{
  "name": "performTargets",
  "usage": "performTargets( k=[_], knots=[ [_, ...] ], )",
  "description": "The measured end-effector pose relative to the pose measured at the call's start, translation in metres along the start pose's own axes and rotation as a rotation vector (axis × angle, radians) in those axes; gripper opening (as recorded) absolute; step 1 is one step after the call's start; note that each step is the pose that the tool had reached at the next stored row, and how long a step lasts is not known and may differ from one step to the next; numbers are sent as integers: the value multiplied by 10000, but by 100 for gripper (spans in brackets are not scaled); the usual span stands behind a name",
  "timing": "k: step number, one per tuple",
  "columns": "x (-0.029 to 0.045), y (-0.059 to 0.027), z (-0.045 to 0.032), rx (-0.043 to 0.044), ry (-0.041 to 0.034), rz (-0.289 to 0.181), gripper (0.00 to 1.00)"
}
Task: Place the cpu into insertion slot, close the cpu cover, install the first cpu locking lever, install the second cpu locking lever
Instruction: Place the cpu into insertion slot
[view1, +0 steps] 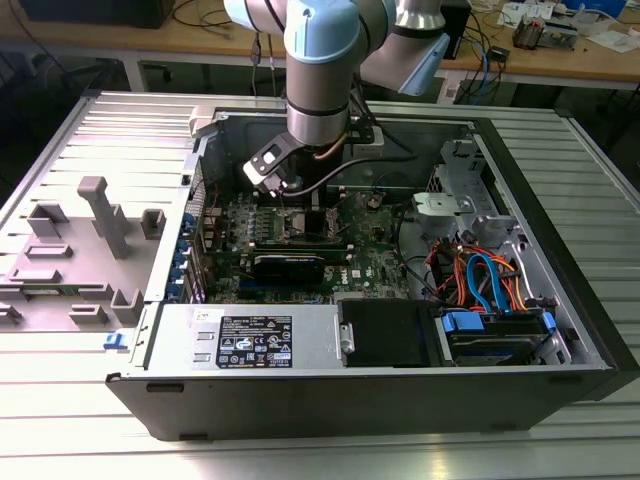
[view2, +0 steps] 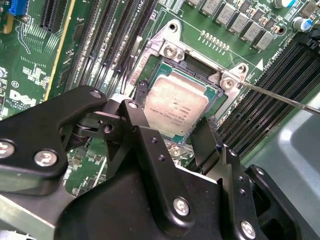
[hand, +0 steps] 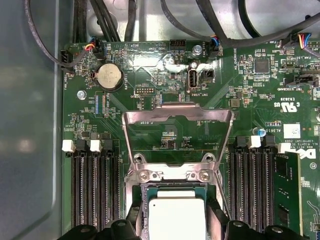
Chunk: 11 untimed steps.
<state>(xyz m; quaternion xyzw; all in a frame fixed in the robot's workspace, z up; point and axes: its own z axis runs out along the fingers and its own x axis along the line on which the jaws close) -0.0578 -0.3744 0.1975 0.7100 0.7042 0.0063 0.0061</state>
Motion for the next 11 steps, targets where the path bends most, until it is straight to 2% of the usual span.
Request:
performTargets(
  k=[1,2,3,4,5,10,11],
  knots=[
    [1,0,1,-2,-51,1,62],
    [2,0,1,-1,-146,0,62],
    [4,0,1,-2,-265,-3,62],
    [6,0,1,-5,-424,-7,62],
    [10,0,-1,-3,-488,-9,62],
    [24,-1,-1,-4,-437,-5,62],
    [51,0,0,-3,-431,-7,62]
  ],
)
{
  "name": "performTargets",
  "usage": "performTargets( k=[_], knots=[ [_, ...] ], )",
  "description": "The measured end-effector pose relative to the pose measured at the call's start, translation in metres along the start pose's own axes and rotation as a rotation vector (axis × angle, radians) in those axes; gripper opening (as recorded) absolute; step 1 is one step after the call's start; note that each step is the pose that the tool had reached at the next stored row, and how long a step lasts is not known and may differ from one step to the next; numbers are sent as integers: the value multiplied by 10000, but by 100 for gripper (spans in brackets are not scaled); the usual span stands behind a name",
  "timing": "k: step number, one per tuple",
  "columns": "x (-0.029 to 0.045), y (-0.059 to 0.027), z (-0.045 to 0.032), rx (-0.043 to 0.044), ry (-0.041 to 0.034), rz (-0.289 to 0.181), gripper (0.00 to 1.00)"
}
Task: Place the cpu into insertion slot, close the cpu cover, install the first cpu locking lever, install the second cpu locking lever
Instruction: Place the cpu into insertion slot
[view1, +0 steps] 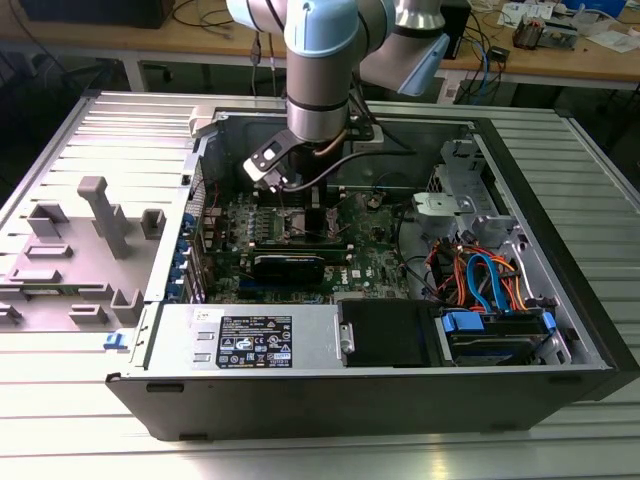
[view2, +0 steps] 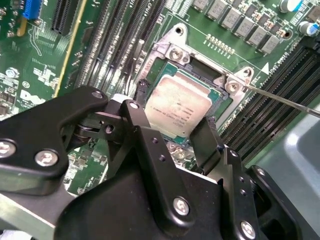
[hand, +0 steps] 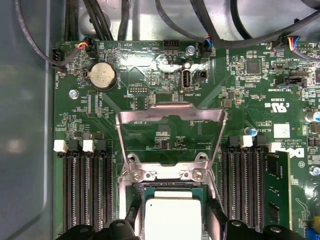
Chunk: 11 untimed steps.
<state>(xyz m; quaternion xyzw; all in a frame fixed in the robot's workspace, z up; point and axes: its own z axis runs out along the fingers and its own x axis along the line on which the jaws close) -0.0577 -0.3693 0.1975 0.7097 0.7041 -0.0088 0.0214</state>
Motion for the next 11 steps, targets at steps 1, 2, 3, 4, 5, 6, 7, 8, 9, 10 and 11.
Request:
performTargets(
  k=[1,2,3,4,5,6,7,8,9,10,11],
  knots=[
    [17,0,0,0,4,1,62],
    [22,1,0,-2,4,0,62],
    [27,2,0,-2,3,0,62],
    [33,3,-1,-1,2,0,62],
    [37,4,-1,-1,2,0,62],
    [42,6,-1,-1,1,-1,62],
    [45,7,-1,0,1,0,62],
    [46,7,-2,0,1,0,62],
    [47,7,-2,0,1,0,62],
    [47,7,-2,0,1,-1,62],
    [47,7,-2,0,0,0,62]
  ],
)
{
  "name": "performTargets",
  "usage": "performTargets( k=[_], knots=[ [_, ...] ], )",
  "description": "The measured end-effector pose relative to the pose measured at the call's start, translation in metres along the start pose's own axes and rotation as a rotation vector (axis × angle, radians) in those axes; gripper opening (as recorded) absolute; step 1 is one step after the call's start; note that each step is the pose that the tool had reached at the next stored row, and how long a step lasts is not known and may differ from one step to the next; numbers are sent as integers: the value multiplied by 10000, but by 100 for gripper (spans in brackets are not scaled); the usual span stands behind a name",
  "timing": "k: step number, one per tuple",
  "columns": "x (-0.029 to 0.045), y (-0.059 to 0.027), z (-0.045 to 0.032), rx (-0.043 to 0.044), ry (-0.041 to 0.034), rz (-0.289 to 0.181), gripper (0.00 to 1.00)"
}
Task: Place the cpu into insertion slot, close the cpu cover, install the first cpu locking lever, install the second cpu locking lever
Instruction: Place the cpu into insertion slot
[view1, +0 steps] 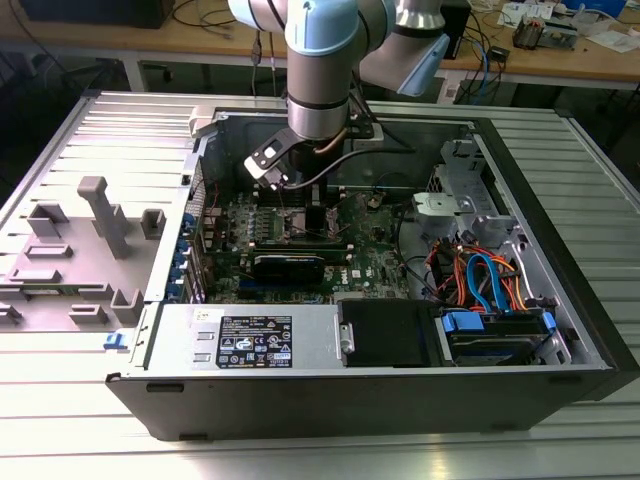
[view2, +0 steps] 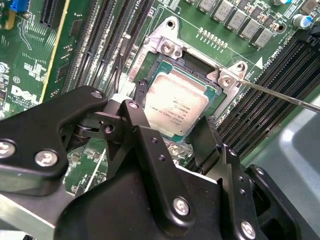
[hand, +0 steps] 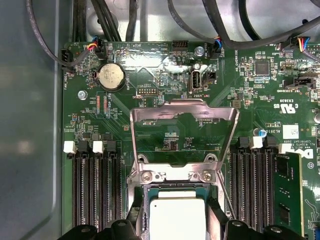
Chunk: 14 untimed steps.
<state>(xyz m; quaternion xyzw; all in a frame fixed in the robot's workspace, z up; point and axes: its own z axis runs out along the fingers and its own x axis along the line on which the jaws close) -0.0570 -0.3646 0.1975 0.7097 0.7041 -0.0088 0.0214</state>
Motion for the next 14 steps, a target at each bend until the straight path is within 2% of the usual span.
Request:
performTargets(
  k=[3,6,14],
  knots=[
    [1,0,1,-1,-6,0,62],
    [1,0,0,0,-67,-1,62],
    [-1,1,-51,1,-68,-1,62]
  ],
)
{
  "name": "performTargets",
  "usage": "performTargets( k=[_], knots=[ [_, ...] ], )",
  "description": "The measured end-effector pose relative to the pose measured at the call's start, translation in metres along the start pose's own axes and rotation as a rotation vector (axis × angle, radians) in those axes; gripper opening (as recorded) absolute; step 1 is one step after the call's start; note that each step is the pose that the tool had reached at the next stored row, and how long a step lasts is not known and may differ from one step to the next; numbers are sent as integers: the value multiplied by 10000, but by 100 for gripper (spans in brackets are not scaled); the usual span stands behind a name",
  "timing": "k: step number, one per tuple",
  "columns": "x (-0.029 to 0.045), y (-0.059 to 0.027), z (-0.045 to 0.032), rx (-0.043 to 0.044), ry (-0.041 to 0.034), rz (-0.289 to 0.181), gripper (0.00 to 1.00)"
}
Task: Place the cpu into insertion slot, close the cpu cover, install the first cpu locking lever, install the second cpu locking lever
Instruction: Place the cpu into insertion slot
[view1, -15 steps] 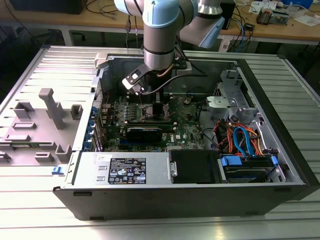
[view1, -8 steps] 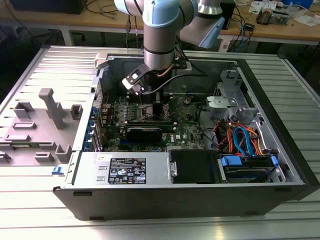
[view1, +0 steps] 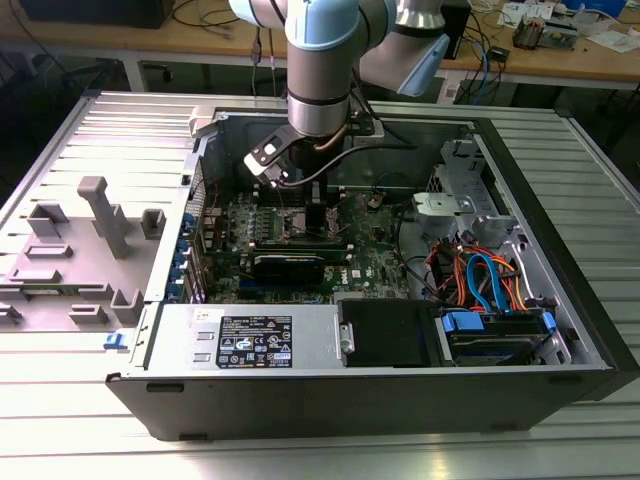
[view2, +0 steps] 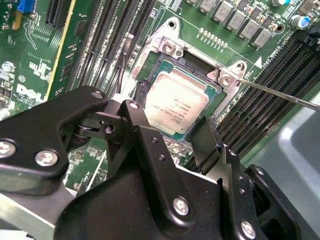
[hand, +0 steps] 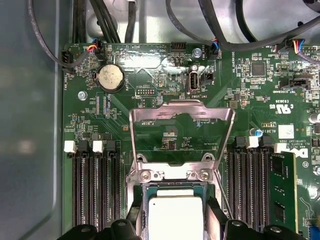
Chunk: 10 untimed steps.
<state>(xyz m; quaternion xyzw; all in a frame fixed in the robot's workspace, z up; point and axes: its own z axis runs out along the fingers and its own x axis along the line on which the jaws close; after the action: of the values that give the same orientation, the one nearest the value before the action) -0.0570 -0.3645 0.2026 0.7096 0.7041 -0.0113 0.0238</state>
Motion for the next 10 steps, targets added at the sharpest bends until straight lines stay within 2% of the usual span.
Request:
performTargets(
  k=[8,9,10],
  knots=[
    [-5,3,-106,48,1,-3,62],
    [-6,3,-120,58,0,-3,60],
    [-6,3,-133,66,0,-3,54]
  ],
)
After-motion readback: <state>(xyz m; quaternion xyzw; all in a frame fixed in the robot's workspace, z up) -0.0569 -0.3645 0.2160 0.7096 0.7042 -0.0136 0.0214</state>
